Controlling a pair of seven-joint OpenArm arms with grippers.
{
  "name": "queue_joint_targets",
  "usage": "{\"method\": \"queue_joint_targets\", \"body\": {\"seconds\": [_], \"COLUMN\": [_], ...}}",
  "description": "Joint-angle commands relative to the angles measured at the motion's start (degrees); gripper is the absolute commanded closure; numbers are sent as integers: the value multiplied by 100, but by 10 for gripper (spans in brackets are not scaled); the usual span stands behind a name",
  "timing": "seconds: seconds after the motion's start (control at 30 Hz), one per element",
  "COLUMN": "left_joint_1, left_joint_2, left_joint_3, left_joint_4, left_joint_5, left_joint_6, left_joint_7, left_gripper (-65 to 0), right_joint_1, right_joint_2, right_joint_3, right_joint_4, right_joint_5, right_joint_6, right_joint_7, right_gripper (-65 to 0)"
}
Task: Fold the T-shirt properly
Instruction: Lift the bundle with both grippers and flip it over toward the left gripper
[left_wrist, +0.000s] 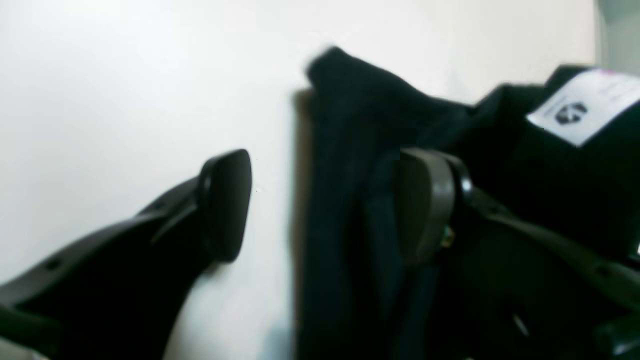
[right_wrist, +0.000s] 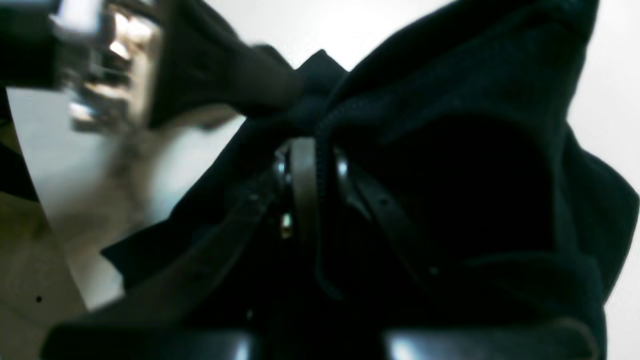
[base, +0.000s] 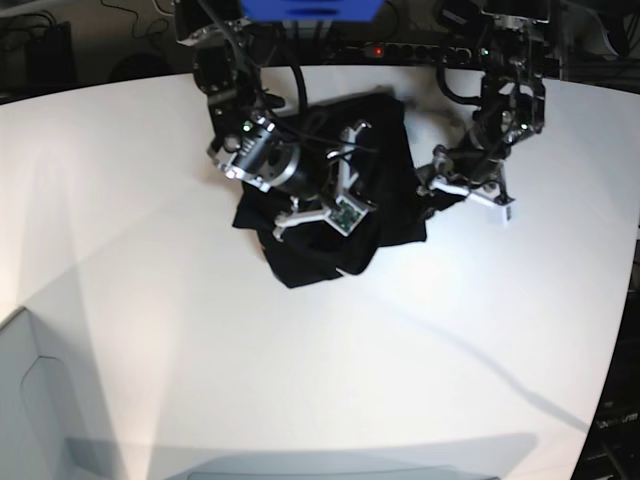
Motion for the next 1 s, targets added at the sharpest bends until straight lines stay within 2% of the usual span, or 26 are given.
{"method": "queue_joint_targets", "body": {"seconds": [0.0,0.13,0.2,0.3,0.47,0.67,0.8,0.97], "left_joint_1": [81,99,81,-95,-227,-288,-288,-235], "left_joint_2": [-34,-16,1,124,186,168,168,160], "left_joint_3": [-92,-163,-163,-154,-154,-154,-154,-180], "left_joint_4": [99,-164,-305,-419,-604,-841,-815,-780], "left_joint_5": [-67,-67,-67,-67,-31,-31,-31,-67], "left_joint_6": [-64,-64,-64,-64,-55,-64,-73,-73], "left_joint_7": [-50,-41,-41,-41,-41,-33,-33,-33], "left_gripper": [-431,-427,-384,-224,-14,0,0,0], "right_joint_1": [63,55,55,55,55,99,415,573], "right_joint_2": [-69,-69,-78,-87,-87,-87,-104,-138], "right_joint_3": [-27,-53,-62,-80,-502,-1258,-1627,-1504], "right_joint_4": [197,575,707,786,786,715,214,-102], "right_joint_5": [126,126,126,134,134,134,126,126], "right_joint_6": [65,65,65,65,65,65,65,65], "right_joint_7": [194,159,141,141,141,185,203,203], "right_gripper": [0,0,0,0,0,0,0,0]}}
